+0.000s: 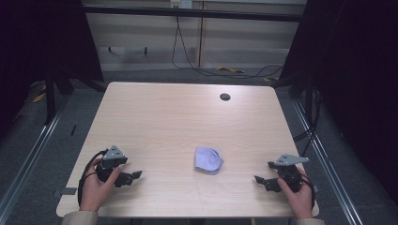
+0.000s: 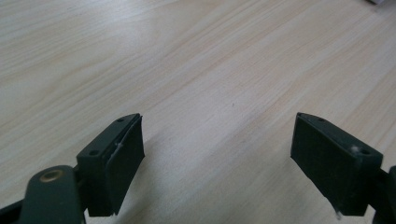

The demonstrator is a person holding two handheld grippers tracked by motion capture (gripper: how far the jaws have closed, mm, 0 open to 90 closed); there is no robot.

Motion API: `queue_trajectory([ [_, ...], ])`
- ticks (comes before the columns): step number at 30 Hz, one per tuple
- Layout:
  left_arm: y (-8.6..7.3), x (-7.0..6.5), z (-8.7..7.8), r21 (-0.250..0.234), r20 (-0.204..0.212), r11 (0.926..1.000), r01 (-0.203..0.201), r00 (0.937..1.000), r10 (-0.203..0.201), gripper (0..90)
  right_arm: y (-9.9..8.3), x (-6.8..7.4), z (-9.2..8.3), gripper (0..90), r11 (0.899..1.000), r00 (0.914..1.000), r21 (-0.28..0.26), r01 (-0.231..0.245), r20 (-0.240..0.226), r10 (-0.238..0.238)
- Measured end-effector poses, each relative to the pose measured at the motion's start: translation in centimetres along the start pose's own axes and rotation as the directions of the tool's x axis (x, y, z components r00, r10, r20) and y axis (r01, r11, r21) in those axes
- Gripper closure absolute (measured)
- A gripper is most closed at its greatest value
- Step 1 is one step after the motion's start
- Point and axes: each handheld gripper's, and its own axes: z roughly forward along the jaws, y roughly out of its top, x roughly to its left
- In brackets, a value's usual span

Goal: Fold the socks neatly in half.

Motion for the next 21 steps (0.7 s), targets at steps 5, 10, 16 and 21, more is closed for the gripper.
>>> queue_trajectory([
  [5,-0.4,0.2,-0.4,-0.008,-0.008,1.0,0.005,1.0,-0.005,17.2,-0.1,0.0,0.1,15.7,1.0,0.9999,-0.005,0.008,0.009,-0.008],
  [10,-1.0,0.6,-0.6,-0.008,-0.022,1.0,-0.001,0.9997,0.001,17.2,-0.2,0.0,0.1,14.6,1.0,0.9997,-0.012,0.018,0.018,-0.018],
  [16,-1.4,0.7,-0.8,-0.011,-0.03,0.9999,-0.004,0.9995,0.003,17.2,-0.2,0.0,0.2,14.4,1.0,0.9997,-0.013,0.018,0.016,-0.018],
  [21,-2.0,0.9,-1.0,-0.001,-0.051,0.9999,-0.016,0.9986,0.016,17.2,-0.2,0.0,0.2,14.3,1.0,0.9997,-0.012,0.018,0.016,-0.018],
])
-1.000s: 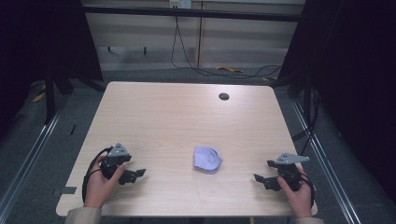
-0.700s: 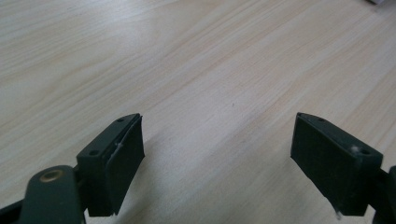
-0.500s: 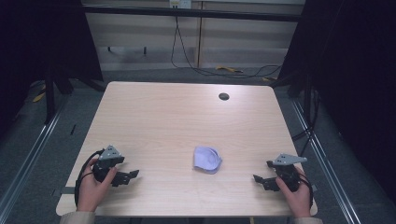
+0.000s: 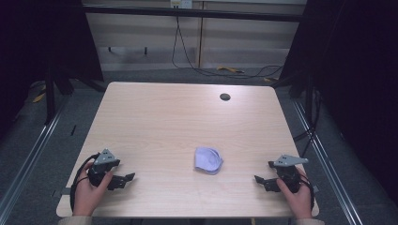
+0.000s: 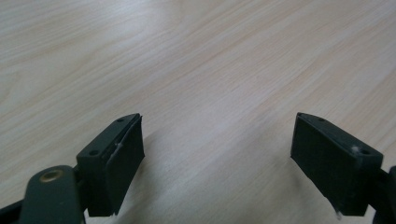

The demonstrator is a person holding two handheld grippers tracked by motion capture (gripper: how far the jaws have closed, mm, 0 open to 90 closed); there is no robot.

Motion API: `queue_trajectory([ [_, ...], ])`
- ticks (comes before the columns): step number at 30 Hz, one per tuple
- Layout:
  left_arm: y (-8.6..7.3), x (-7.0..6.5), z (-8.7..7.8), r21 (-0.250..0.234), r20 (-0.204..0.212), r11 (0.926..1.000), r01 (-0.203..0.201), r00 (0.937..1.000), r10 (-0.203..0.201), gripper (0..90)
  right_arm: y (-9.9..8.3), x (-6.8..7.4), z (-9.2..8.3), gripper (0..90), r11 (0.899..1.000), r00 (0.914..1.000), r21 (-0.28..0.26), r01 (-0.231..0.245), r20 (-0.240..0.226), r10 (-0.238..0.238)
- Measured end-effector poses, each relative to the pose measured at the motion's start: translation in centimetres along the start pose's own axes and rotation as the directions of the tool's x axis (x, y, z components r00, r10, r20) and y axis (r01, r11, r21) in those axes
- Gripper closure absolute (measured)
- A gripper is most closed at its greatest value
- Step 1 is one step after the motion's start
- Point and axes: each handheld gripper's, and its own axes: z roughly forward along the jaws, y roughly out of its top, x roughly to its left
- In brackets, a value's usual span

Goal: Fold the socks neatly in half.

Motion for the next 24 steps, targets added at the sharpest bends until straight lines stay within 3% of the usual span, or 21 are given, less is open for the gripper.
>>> queue_trajectory([
  [10,-0.78,0.45,-0.08,-0.011,-0.032,0.9999,-0.013,0.9994,0.012,16.1,0.0,0.01,-0.01,14.2,1.0,1.0,0.001,0.001,0.002,-0.001],
  [18,-1.09,0.55,0.13,-0.043,-0.035,0.999,-0.005,0.9994,0.004,14.0,0.0,0.0,0.0,14.2,1.0,1.0,0.001,0.0,0.001,0.0],
  [24,-1.05,0.56,0.16,-0.038,-0.038,0.9992,-0.006,0.9993,0.005,11.8,0.0,0.01,-0.01,14.2,1.0,1.0,0.001,0.001,0.003,-0.001],
])
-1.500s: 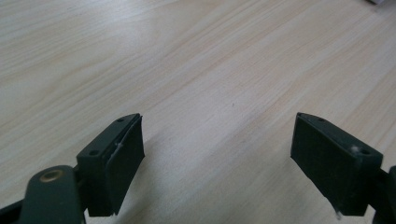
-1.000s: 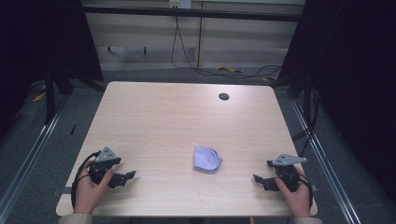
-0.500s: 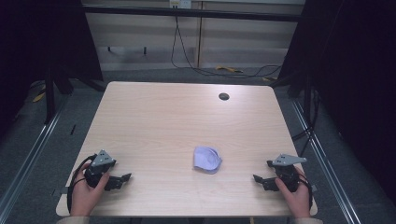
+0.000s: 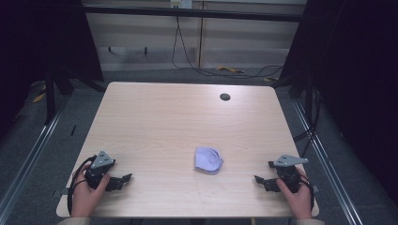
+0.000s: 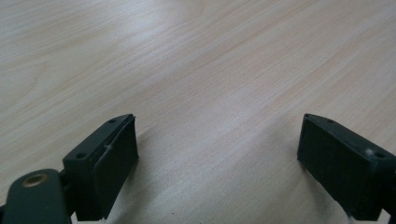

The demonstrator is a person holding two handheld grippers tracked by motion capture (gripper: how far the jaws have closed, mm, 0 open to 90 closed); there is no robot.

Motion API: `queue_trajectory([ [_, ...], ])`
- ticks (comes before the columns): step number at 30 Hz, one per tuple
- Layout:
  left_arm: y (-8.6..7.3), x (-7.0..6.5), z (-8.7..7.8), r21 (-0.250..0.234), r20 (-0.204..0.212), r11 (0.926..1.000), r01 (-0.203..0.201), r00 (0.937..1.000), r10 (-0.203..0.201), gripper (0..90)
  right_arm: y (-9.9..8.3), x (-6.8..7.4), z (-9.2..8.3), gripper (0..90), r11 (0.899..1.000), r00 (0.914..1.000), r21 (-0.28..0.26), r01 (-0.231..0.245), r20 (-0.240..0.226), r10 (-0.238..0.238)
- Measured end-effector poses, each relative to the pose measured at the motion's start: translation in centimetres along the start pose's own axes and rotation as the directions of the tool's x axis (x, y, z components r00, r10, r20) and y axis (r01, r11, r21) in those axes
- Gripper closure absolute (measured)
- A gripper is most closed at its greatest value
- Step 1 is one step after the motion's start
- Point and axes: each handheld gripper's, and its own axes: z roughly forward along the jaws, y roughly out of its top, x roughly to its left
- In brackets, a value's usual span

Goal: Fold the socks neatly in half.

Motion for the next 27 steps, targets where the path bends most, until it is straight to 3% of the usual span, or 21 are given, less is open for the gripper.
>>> queue_trajectory([
  [15,0.12,0.17,0.29,0.031,-0.038,0.999,0.033,0.9988,-0.032,0.2,0.0,0.0,0.0,14.2,1.0,1.0,0.0,0.0,0.0,0.0],
  [27,0.12,0.21,0.29,0.03,-0.043,0.999,0.033,0.9986,-0.032,0.0,0.0,0.0,0.0,14.2,1.0,1.0,0.0,0.0,0.0,0.0],
])
